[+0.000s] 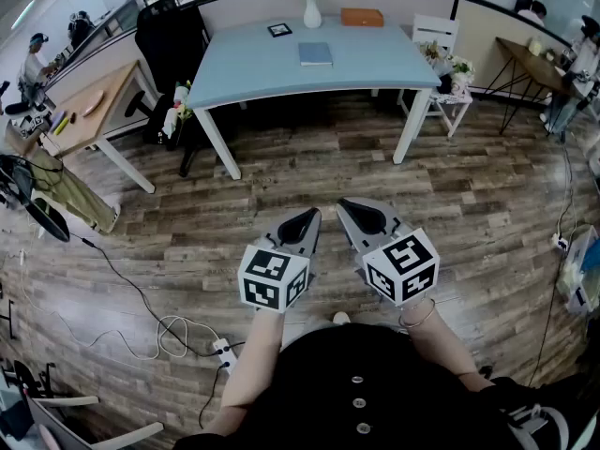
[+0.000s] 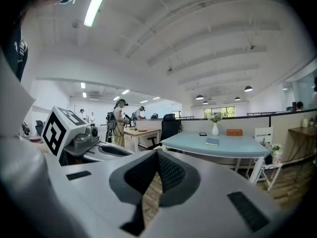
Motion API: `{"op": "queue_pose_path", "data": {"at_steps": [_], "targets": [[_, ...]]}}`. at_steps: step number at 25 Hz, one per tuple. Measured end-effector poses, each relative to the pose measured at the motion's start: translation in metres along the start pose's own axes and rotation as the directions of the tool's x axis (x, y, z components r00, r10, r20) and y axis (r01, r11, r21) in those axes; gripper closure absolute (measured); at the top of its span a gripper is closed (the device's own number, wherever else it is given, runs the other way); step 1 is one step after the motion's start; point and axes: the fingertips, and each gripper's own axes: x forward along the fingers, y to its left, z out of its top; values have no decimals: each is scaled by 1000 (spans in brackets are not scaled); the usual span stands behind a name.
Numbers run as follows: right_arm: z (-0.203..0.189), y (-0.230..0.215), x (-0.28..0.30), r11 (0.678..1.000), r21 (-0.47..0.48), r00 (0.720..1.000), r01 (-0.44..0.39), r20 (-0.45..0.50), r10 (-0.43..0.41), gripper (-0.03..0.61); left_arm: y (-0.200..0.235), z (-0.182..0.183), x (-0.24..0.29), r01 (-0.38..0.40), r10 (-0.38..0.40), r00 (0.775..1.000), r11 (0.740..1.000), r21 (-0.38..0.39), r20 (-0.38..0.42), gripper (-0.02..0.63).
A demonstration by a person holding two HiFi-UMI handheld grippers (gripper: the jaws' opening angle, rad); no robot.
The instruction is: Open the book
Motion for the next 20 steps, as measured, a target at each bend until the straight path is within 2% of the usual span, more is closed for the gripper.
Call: {"op": "queue_pose_path", "data": {"at_steps": [13, 17, 20], "targets": [[-8, -16, 10, 1000, 13, 1000, -12, -22, 13, 578, 1, 13, 26, 16, -16, 1000, 1000, 6, 9, 601], [-10, -20, 11, 999, 42, 999, -32, -3, 32, 577, 0, 21, 27, 20, -18, 998, 1000, -20, 66, 601], [-15, -31, 8, 1000, 19, 1000, 0, -3, 0, 577, -2, 17, 29, 18, -17, 998, 1000, -9, 54, 601]]}}
